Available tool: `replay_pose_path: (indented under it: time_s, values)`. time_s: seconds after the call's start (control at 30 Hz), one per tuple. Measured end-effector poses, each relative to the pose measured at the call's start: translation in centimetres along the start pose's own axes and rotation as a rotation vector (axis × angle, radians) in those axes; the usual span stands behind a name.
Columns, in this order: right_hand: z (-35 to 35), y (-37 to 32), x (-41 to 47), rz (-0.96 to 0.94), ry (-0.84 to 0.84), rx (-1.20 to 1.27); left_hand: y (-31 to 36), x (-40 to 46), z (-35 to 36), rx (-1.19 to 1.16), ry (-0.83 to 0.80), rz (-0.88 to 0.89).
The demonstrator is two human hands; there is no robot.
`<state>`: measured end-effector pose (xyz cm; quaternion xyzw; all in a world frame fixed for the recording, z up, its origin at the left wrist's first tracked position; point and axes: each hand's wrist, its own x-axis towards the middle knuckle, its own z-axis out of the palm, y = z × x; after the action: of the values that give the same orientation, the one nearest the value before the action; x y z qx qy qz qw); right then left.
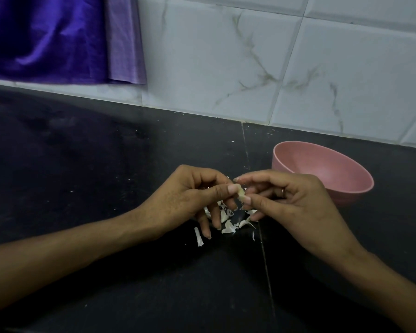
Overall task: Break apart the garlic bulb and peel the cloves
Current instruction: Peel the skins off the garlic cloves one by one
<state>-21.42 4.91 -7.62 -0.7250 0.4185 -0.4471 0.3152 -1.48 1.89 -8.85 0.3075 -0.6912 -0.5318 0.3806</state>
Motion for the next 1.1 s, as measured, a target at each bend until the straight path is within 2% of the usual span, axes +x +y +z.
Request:
replay_pose_path:
  time_s: [0.73, 1.1]
  values:
    - [0.68, -0.23, -0.17, 0.091, 0.024, 0.138, 0.6, -0.24, 0.41, 0.147, 0.099, 0.043]
    - [0.33, -0.51, -0.03, 0.203, -0.027, 0.29, 0.91, -0.23, 0.44, 0.067, 0.075, -0.026]
